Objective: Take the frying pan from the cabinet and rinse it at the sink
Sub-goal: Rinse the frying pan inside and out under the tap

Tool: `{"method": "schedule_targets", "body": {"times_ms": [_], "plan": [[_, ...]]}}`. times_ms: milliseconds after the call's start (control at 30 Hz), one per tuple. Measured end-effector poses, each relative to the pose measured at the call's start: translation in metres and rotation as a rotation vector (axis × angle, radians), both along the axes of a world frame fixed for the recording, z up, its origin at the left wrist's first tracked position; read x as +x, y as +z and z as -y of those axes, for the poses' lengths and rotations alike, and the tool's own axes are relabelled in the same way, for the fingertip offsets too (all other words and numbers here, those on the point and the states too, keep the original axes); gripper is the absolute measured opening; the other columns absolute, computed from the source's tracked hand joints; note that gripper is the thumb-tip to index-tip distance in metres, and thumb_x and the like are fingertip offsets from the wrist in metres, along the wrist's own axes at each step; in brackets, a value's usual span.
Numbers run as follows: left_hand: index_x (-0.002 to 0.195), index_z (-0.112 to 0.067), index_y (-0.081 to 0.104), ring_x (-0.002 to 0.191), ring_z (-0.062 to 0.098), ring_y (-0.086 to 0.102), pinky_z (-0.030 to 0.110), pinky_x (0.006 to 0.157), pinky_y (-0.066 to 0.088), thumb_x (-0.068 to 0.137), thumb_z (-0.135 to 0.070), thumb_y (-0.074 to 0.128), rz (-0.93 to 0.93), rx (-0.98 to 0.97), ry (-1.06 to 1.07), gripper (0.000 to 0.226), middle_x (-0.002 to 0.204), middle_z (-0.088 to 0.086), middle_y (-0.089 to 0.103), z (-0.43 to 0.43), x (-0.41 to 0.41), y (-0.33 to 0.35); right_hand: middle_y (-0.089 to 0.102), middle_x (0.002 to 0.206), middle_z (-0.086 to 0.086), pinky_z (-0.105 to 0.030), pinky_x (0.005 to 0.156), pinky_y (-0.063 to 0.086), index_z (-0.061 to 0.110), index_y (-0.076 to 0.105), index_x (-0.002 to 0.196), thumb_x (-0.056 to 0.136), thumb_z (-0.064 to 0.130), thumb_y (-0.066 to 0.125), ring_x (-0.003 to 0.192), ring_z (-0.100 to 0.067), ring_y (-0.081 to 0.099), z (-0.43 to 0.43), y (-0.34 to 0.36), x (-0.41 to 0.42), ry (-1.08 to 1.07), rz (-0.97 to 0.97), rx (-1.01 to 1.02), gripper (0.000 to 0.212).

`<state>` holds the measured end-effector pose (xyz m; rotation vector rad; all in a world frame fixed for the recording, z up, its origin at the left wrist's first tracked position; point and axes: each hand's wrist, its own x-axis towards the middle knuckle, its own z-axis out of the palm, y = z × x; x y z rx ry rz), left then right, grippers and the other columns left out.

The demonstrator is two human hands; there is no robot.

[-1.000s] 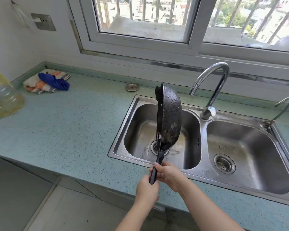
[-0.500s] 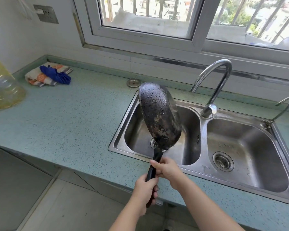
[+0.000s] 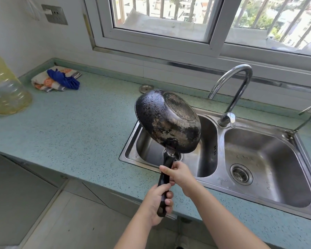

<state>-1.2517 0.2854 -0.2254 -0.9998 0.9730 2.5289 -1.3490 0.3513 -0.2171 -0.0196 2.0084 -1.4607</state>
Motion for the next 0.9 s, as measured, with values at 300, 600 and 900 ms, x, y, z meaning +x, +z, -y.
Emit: {"method": "schedule_targets", "body": {"times_ms": [300, 600, 900], "plan": [[0.087, -0.013, 0.056, 0.028, 0.004, 0.036, 0.011, 0.028, 0.025, 0.093, -0.015, 0.045, 0.013, 0.178, 0.017, 0.013, 0.044, -0.005, 0.043, -0.0005, 0.0003, 0.0038, 0.047, 0.066, -0.003, -0.018, 0.037, 0.040, 0.011, 0.040, 0.074, 0.074, 0.027, 0.076, 0.054, -0.013, 0.050, -0.0003, -0.0016, -0.0022, 0.004, -0.020, 0.007, 0.040], [0.088, -0.013, 0.056, 0.027, 0.005, 0.037, 0.011, 0.028, 0.025, 0.093, -0.016, 0.044, 0.012, 0.242, 0.031, 0.013, 0.043, -0.004, 0.043, 0.0043, 0.0026, 0.0065, 0.047, 0.059, 0.002, -0.017, 0.035, 0.040, 0.015, 0.038, 0.069, 0.070, 0.029, 0.079, 0.044, -0.007, 0.051, 0.0040, -0.0060, -0.0036, 0.018, -0.047, 0.022, 0.043], [0.089, -0.012, 0.056, 0.027, 0.005, 0.037, 0.011, 0.028, 0.025, 0.093, -0.016, 0.044, 0.008, 0.231, 0.040, 0.013, 0.043, -0.004, 0.043, 0.0035, 0.0028, 0.0047, 0.049, 0.058, 0.003, -0.016, 0.035, 0.040, 0.014, 0.040, 0.070, 0.071, 0.027, 0.078, 0.036, 0.000, 0.052, 0.0027, -0.0070, -0.0039, 0.031, -0.038, 0.014, 0.041]]}}
